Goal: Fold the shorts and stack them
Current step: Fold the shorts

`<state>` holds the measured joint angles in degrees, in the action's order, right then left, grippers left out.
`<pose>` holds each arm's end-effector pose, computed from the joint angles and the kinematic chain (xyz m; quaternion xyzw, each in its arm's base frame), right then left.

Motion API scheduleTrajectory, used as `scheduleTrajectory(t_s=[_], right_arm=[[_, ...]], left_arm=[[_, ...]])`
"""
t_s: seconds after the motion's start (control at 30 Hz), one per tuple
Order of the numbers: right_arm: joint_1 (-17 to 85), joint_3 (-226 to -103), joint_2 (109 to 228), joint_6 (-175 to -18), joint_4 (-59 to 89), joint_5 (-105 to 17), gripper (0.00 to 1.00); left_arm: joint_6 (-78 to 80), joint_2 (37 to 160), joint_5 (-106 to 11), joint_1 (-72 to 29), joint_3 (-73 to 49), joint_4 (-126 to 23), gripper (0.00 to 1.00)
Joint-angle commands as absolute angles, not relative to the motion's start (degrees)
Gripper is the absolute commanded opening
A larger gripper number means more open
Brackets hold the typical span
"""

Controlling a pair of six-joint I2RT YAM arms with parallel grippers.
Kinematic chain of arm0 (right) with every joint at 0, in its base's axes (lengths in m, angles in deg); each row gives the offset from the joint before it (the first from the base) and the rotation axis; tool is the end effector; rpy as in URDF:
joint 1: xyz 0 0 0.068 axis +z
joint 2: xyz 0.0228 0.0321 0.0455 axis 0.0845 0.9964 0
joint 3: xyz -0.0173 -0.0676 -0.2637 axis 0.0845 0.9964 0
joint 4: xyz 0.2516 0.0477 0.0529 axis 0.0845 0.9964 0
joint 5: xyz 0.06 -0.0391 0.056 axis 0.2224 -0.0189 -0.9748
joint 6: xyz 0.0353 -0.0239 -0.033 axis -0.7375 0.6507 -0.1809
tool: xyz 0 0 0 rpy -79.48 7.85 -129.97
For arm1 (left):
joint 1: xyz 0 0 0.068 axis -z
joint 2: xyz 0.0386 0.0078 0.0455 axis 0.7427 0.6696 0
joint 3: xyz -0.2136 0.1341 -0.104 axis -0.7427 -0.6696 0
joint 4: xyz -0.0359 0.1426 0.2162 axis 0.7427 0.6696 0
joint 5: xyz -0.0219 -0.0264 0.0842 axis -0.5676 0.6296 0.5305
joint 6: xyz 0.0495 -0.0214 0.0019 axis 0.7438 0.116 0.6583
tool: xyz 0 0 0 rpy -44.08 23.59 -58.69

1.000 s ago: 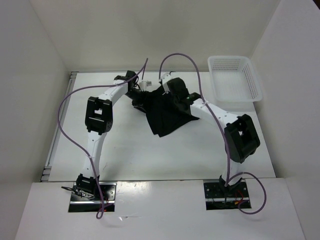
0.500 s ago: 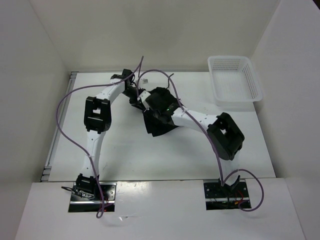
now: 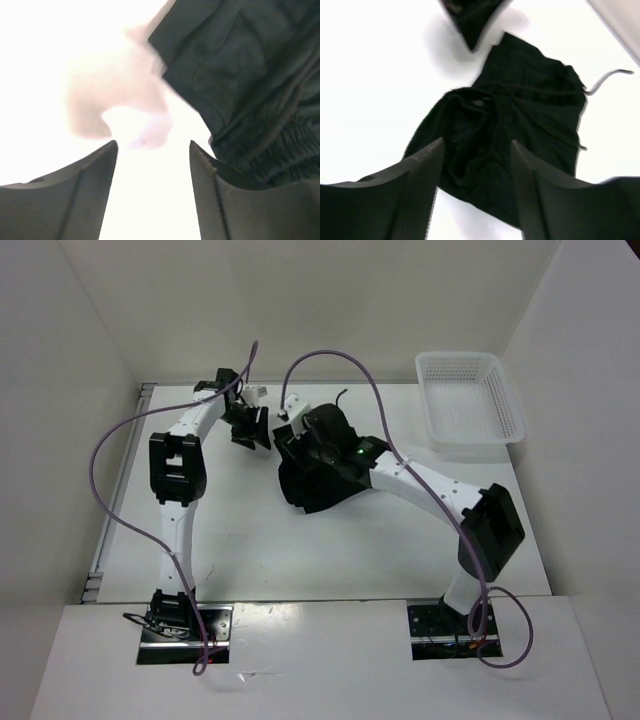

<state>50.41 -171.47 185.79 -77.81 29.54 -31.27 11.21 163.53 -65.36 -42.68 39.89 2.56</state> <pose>0.2849 0.2865 0.3086 -0.4003 0.7721 0.1093 0.4813 0.5108 -0.0631 0.1720 0.0747 0.9543 -0.2339 0.1703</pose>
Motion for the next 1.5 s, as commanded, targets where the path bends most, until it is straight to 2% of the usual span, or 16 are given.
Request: scheduleTrajectory(t_s=[0.0, 0.03, 0.13, 0.17, 0.23, 0.27, 0.3, 0.43, 0.53, 0.63, 0.83, 1.0, 1.13, 1.37, 1.47], right_arm=[[45.8, -165.1, 182.1, -76.8, 25.9, -27.3, 0.59], [44.2, -164.0, 182.1, -76.8, 25.3, -27.3, 0.5], [39.0, -160.8, 184.3, -76.0, 24.7, -28.0, 0.38], [38.4, -159.4, 184.9, -75.3, 24.2, -28.0, 0.38], [37.7, -158.8, 187.1, -74.6, 23.7, -28.2, 0.36], [37.1, -158.8, 187.8, -74.6, 23.7, -28.8, 0.41], [36.6, -158.8, 188.4, -74.6, 23.7, -30.0, 0.49], [36.1, -159.4, 187.9, -74.6, 24.8, -35.1, 0.58], [36.0, -160.8, 186.2, -75.2, 27.6, -46.3, 0.66], [39.1, -161.3, 185.4, -76.5, 29.1, -49.6, 0.7], [42.9, -158.9, 186.2, -77.1, 28.5, -47.7, 0.81], [43.4, -158.9, 188.1, -79.4, 27.4, -45.4, 0.82], [43.4, -158.9, 190.7, -81.1, 25.5, -41.0, 0.73], [44.7, -161.5, 193.2, -81.9, 26.0, -45.2, 0.64], [45.4, -161.5, 194.5, -83.8, 25.3, -44.7, 0.5]], left_arm=[[12.7, 154.7, -63.8, -41.7, 38.9, 4.3, 0.68], [12.7, 153.9, -64.6, -40.3, 38.9, 5.1, 0.72], [12.7, 153.4, -63.2, -35.5, 37.6, 7.8, 0.75], [12.7, 154.1, -61.3, -34.3, 37.0, 7.8, 0.79], [12.7, 154.8, -60.7, -31.5, 35.1, 8.4, 0.79], [12.7, 154.8, -59.9, -30.7, 34.6, 8.4, 0.82], [12.7, 154.8, -59.2, -30.2, 33.6, 8.4, 0.82], [12.7, 152.8, -57.3, -29.5, 30.5, 6.5, 0.82], [12.7, 151.3, -56.0, -29.5, 29.9, 5.9, 0.82], [12.7, 149.7, -56.0, -29.5, 28.9, 5.9, 0.81], [12.7, 145.6, -58.5, -31.3, 26.4, 5.4, 0.81], [12.7, 146.1, -61.3, -31.9, 21.3, 5.4, 0.72], [12.7, 149.3, -63.3, -31.9, 20.7, 4.8, 0.67], [12.7, 153.0, -64.4, -31.9, 22.7, 2.3, 0.6], [12.7, 153.5, -65.1, -31.9, 23.3, 1.7, 0.5]])
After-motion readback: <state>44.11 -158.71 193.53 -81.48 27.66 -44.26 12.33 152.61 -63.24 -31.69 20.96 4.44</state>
